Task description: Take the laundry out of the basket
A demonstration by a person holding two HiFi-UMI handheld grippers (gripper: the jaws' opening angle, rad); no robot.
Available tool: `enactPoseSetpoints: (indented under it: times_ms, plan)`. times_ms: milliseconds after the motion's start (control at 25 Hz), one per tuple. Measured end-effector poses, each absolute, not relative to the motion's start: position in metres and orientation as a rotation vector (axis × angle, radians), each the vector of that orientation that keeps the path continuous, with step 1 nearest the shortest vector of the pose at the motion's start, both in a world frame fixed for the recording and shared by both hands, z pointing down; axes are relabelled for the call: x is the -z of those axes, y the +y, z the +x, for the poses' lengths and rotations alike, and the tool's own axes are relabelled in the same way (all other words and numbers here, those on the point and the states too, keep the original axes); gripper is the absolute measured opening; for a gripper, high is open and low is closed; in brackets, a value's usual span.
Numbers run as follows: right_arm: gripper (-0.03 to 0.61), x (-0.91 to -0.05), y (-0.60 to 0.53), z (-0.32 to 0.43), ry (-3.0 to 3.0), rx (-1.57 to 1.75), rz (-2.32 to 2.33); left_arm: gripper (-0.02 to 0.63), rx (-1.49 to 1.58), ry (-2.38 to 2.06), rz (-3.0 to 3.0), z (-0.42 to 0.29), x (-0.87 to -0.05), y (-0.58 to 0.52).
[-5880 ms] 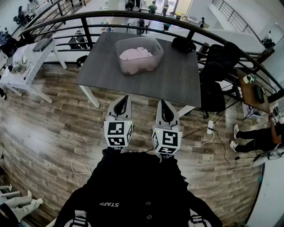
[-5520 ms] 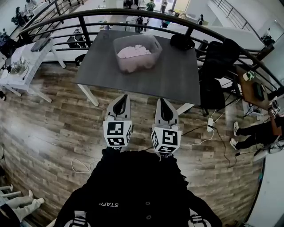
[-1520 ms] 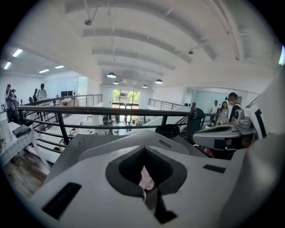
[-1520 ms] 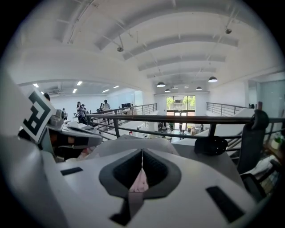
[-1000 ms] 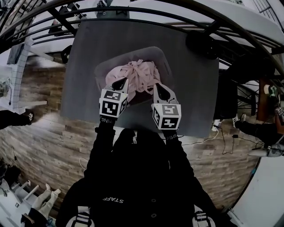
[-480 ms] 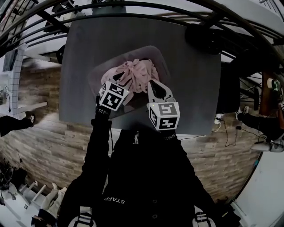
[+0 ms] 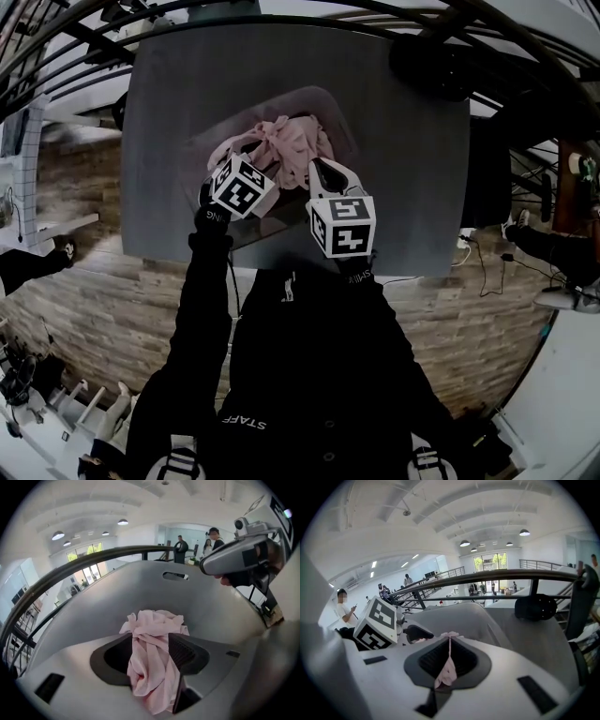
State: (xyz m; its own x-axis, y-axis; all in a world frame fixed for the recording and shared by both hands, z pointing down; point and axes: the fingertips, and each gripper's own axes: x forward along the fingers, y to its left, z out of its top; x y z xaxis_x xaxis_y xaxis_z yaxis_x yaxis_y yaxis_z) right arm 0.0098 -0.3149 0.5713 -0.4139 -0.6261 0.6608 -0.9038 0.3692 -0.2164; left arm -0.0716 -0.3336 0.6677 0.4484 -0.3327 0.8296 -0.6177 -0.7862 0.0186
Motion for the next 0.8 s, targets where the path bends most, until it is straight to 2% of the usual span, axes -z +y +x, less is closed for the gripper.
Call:
enactPoseSetpoints:
  times_ms: [360,800]
  plan:
    - [0.017,-0.576,-0.32,0.008,-2.159,-0.777,1.306,0.345,-1.593,-0.532,2.414,-0.072,-0.722,-0.334]
    - [0.017,-0.574,-0.321,0.013,-2.189,-0.763,1.301,0.475,-1.69,-0.242,2.367,-0.057,-0.77,-0.322]
